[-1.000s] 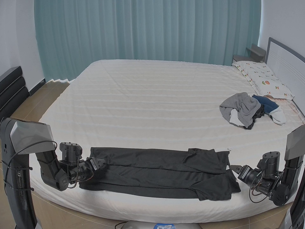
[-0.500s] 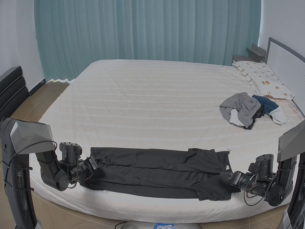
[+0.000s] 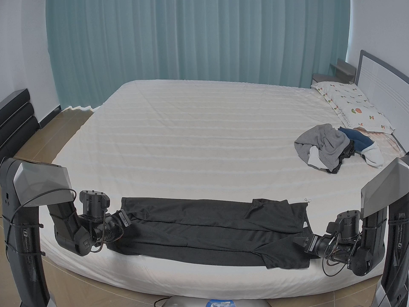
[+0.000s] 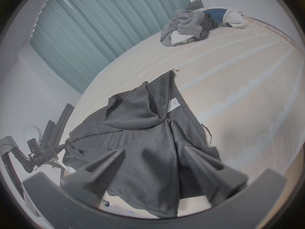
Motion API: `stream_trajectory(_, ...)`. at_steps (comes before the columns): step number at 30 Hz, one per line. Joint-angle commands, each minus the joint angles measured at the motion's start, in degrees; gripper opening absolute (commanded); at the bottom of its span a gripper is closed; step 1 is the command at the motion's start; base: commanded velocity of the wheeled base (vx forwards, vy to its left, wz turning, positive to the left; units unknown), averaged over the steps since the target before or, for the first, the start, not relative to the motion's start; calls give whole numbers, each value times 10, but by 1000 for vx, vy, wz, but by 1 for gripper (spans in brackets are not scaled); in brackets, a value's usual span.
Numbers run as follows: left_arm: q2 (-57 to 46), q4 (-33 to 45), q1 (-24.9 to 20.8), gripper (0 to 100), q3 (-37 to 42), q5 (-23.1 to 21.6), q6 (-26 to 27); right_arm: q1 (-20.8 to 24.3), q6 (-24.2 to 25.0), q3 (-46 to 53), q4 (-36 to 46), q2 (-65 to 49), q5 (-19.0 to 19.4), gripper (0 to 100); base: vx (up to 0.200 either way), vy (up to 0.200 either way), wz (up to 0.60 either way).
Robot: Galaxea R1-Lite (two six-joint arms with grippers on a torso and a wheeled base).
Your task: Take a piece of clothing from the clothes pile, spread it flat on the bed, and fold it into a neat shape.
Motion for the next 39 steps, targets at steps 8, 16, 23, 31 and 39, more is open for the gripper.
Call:
stream_trajectory(8,0,0,6,0,-2,2,-2,-32,1,-27,-7,-6,0,0,0,0,0)
stream_trajectory(16,1,1,19,0,-7,24,-29,-46,5,-40,-6,-13,-3,0,0,0,0)
stream_trajectory(23,3,1,17,0,-2,27,-30,-46,6,-47,-6,-3,-4,0,0,0,0)
stream_trajectory(31,17,1,16,0,-9,25,-32,-45,7,-71,-6,14,-7,0,0,0,0)
stream_trajectory(39,14,1,15,100,-9,22,-39,-40,8,-79,-6,29,-5,100,0,0,0)
